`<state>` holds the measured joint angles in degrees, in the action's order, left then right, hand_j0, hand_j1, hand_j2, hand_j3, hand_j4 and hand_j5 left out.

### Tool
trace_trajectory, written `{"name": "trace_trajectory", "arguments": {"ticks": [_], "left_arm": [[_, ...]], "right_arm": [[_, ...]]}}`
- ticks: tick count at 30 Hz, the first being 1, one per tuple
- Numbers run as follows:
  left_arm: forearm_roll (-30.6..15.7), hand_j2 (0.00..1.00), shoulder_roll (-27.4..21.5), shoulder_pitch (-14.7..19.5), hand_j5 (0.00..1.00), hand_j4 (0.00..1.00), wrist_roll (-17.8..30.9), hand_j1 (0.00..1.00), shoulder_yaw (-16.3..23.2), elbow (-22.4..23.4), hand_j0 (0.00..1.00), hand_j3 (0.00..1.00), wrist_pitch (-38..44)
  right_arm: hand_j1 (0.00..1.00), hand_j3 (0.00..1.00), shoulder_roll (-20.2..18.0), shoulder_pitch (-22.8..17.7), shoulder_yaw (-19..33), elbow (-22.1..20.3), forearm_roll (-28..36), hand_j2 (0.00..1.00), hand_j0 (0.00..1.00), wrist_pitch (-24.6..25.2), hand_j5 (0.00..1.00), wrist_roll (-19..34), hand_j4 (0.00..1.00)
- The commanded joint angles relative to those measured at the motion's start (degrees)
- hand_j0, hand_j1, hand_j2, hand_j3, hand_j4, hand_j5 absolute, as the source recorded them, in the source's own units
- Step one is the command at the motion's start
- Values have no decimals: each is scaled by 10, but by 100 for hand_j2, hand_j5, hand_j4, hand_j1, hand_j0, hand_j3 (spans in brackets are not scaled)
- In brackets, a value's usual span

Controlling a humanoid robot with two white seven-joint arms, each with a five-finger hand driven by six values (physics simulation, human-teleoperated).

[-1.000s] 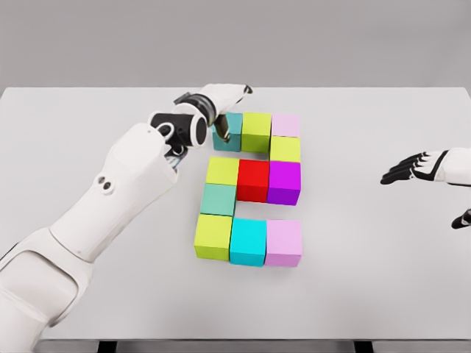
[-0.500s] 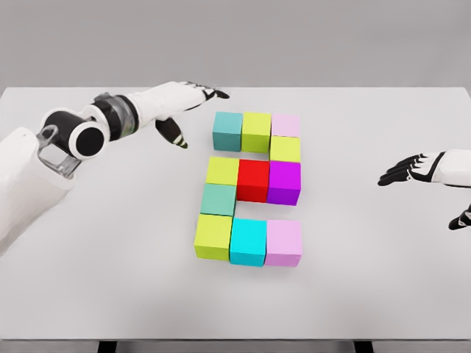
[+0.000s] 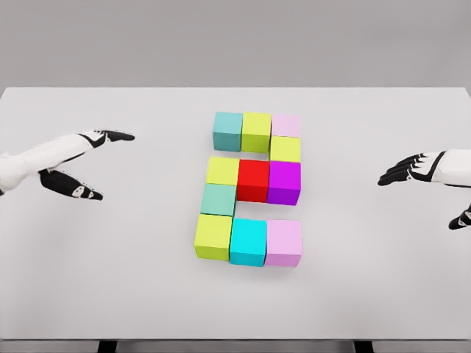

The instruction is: Assemble the squares on the desktop into the number 2

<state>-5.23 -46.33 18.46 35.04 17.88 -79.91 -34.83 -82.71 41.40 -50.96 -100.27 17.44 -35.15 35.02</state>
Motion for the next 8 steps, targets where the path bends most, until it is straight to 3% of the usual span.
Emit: {"name": "trace_trajectory", "arguments": {"ticks": [1, 8], "left_arm": [[-23, 100, -3, -8, 100, 100, 0, 100, -7, 23, 100, 100, -2], [-15, 100, -10, -16, 100, 100, 0, 100, -16, 36, 100, 100, -2]], "right_arm": [[100, 100, -1, 0, 1, 0, 4, 100, 100, 2, 100, 0, 100], [100, 100, -1, 0, -1, 0, 4, 100, 100, 2, 100, 0, 100]]}}
